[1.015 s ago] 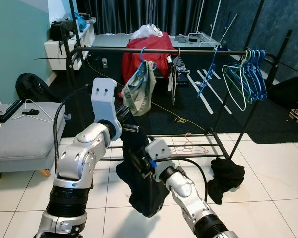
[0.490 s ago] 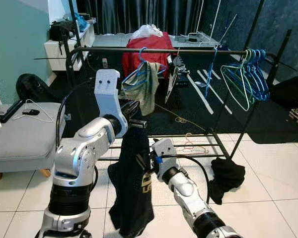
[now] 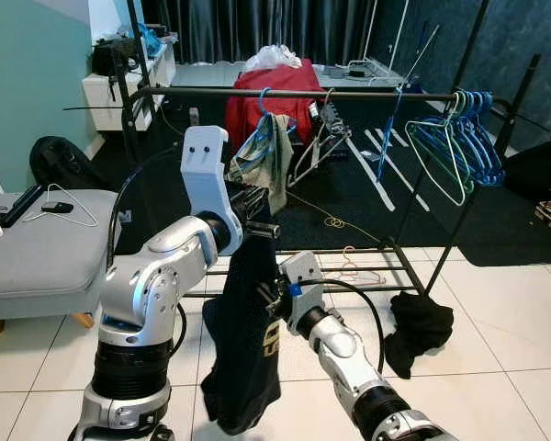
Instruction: Hang hanger
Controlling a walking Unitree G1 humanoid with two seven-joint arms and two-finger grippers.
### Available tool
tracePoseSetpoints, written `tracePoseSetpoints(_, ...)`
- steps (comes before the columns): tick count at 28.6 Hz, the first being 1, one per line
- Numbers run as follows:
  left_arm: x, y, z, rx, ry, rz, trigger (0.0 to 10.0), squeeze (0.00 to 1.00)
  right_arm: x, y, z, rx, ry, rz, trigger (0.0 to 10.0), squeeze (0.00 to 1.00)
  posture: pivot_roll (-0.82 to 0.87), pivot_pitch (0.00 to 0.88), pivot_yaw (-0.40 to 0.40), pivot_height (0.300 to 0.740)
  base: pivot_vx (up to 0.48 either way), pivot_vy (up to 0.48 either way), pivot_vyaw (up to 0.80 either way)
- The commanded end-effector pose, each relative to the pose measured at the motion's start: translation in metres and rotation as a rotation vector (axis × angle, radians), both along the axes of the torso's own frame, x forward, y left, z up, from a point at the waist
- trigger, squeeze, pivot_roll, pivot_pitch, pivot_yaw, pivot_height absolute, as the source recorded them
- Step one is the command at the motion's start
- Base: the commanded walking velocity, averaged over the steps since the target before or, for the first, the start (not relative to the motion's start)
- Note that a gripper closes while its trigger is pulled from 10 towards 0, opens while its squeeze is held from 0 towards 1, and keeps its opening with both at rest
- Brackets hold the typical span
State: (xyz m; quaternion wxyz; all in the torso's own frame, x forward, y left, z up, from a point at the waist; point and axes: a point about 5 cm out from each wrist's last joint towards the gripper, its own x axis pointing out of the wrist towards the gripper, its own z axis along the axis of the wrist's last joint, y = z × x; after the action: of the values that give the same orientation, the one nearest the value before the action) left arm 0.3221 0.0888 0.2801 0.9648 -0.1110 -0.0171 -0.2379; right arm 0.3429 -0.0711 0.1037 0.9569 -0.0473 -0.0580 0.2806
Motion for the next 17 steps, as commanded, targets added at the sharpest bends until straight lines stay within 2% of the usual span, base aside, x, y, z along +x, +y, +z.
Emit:
tracePoseSetpoints(1, -0.003, 0.000, 0.010, -0.015, -0.038, -0.009, 10.0, 0.00, 0.001, -0.002, -0.001, 0.009, 0.016, 0.000, 0.0, 0.00, 0.06, 0.044, 0.002, 0.740, 0.000, 0.000, 0.00)
tracePoseSetpoints(5, -0.003, 0.001, 0.010, -0.012, -0.034, -0.001, 10.0, 0.00, 0.001, -0.004, -0.001, 0.017, 0.020, 0.002, 0.0, 0.00, 0.06, 0.044, 0.002, 0.740, 0.000, 0.000, 0.00)
tracePoseSetpoints(8, 0.002, 0.008, 0.004, 0.034, -0.015, 0.062, 10.0, 0.00, 0.004, -0.008, 0.007, 0.068, 0.000, 0.005, 0.0, 0.00, 0.06, 0.045, 0.000, 0.740, 0.000, 0.000, 0.00)
tracePoseSetpoints(10, 0.002, 0.008, 0.004, 0.034, -0.015, 0.062, 10.0, 0.00, 0.004, -0.008, 0.007, 0.068, 0.000, 0.005, 0.0, 0.00, 0.06, 0.045, 0.000, 0.740, 0.000, 0.000, 0.00)
tracePoseSetpoints(12, 0.005, 0.013, 0.001, 0.060, -0.014, 0.097, 10.0, 0.00, 0.006, -0.010, 0.011, 0.092, -0.015, 0.005, 0.0, 0.00, 0.06, 0.047, -0.002, 0.740, 0.000, 0.000, 0.00)
tracePoseSetpoints(13, 0.010, 0.021, -0.005, 0.079, 0.000, 0.139, 10.0, 0.00, 0.007, -0.010, 0.017, 0.117, -0.035, 0.005, 0.0, 0.00, 0.06, 0.046, -0.002, 0.740, 0.000, 0.000, 0.00)
tracePoseSetpoints(14, 0.014, 0.031, -0.011, 0.086, 0.014, 0.198, 10.0, 1.00, 0.008, -0.011, 0.023, 0.142, -0.057, 0.006, 0.0, 0.00, 0.06, 0.046, 0.000, 0.740, 0.000, 0.000, 0.00)
tracePoseSetpoints(17, 0.018, 0.039, -0.016, 0.106, 0.021, 0.243, 10.0, 1.00, 0.008, -0.011, 0.028, 0.163, -0.074, 0.007, 0.0, 0.00, 0.06, 0.046, 0.000, 0.740, 0.000, 0.000, 0.00)
